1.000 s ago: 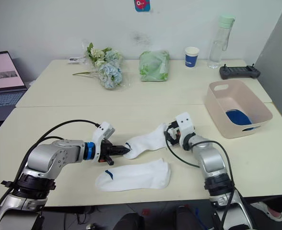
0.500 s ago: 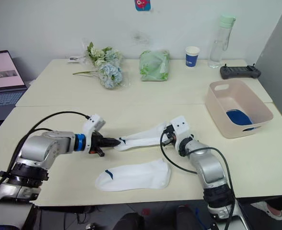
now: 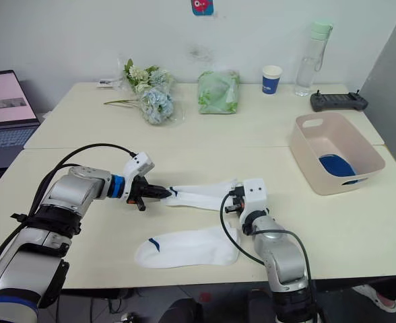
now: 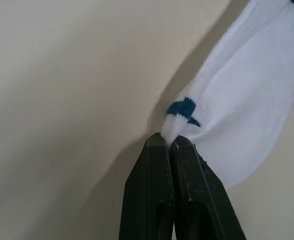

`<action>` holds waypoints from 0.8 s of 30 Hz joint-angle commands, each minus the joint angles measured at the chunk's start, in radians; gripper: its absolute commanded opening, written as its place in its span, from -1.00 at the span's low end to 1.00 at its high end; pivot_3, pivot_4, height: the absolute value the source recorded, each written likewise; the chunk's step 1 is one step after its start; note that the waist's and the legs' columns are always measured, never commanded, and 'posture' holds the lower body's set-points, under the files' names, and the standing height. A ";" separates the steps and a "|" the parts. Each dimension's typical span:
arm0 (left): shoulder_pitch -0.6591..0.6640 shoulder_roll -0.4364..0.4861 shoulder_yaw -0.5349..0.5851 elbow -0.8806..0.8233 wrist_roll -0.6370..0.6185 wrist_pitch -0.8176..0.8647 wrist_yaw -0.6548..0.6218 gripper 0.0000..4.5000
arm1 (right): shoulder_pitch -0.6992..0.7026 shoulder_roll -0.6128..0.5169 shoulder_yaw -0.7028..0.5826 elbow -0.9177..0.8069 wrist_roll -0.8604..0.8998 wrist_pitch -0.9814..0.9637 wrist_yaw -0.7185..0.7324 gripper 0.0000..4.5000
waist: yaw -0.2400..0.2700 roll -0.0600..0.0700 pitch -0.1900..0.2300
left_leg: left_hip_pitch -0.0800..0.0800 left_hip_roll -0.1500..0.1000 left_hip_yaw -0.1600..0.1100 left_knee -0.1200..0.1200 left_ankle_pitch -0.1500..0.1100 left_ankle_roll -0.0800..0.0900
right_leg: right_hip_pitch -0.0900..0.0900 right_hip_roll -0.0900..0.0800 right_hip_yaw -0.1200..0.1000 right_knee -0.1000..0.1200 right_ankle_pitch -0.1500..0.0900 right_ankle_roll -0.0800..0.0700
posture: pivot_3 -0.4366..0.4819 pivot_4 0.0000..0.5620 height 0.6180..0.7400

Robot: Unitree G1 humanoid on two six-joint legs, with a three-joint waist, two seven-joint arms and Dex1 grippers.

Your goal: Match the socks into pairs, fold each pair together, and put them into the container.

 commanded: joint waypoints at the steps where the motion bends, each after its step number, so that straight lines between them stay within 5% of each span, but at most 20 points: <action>1: -0.009 0.004 0.010 0.025 0.029 -0.008 -0.011 -1.00 | 0.021 -0.032 -0.035 -0.100 0.002 0.003 -0.003 -0.04 | 0.000 0.000 0.000 | 0.000 0.000 0.000 0.000 0.000 0.000 | 0.000 0.000 0.000 0.000 0.000 0.000 | -0.05 -0.47 1.00; 7: 0.012 0.016 0.027 0.000 0.025 -0.002 -0.040 -1.00 | 0.011 -0.133 -0.070 -0.169 0.021 0.040 0.045 0.92 | -0.001 0.000 0.000 | 0.000 0.000 0.000 0.000 0.000 0.000 | 0.000 0.001 0.000 0.000 0.000 0.000 | -0.05 -0.47 1.00; 10: -0.001 0.021 0.067 -0.015 -0.022 0.054 -0.081 -1.00 | -0.010 -0.216 -0.062 -0.187 0.022 0.034 0.115 0.99 | -0.003 0.000 0.000 | 0.001 0.000 0.000 0.000 0.000 0.000 | 0.000 0.001 -0.001 0.001 0.000 0.000 | -0.05 -0.47 1.00; 14: 0.003 0.040 0.114 -0.070 -0.016 -0.004 -0.050 -0.58 | -0.016 -0.273 -0.040 -0.210 0.034 0.028 0.173 1.00 | -0.002 -0.001 0.001 | 0.000 0.001 -0.001 0.000 0.000 0.001 | 0.000 0.001 -0.001 0.000 0.000 0.000 | -0.05 -0.47 1.00; 24: 0.138 0.109 0.240 -0.222 -0.109 0.174 -0.024 0.90 | -0.088 -0.345 -0.075 -0.186 0.100 0.082 0.265 1.00 | -0.006 -0.001 0.001 | 0.000 0.001 -0.001 0.000 0.000 0.001 | 0.000 0.001 0.000 0.000 0.000 0.000 | -0.05 -0.47 1.00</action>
